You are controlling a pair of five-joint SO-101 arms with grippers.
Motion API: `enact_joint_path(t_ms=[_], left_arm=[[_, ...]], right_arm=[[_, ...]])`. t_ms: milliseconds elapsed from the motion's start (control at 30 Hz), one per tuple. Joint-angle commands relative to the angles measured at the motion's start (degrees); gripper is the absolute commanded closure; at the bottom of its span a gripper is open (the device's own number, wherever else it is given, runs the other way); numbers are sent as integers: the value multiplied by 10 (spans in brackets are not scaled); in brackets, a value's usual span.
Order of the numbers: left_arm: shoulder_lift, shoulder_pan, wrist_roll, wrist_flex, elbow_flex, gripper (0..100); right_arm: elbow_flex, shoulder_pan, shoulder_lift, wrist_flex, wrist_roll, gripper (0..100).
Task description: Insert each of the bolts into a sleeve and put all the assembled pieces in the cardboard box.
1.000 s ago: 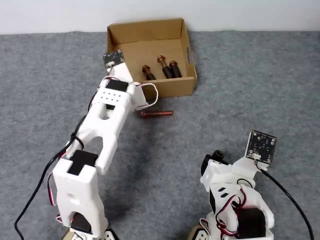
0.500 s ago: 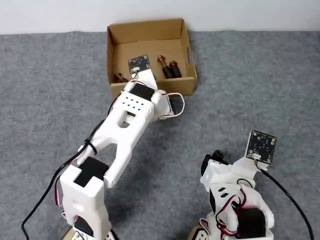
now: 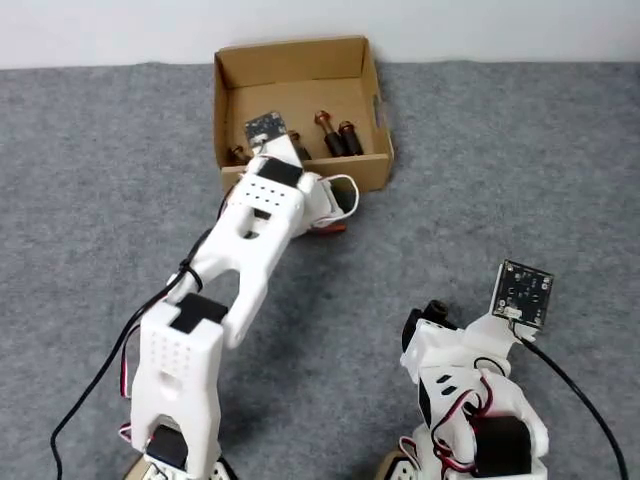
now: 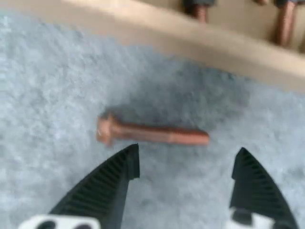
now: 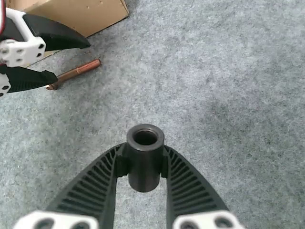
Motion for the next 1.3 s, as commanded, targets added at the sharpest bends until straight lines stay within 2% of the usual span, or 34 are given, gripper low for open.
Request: enact_joint_path(t_ms=[0,400,667,1000,1267], left_arm=[[18,-11,5,24,-48,688],[175,-16,5,165,-212,688],[258,-20,4,302,-367,688],[258,-28,4,302,-377,688],[261,-84,5,301,-376,699]], right_arm=[[-4,5,-1,-5,5,990],[-4,5,0,-5,5,990],[-4,5,0,-5,5,990],[-4,5,0,-5,5,990],[-4,5,-1,-5,5,990]])
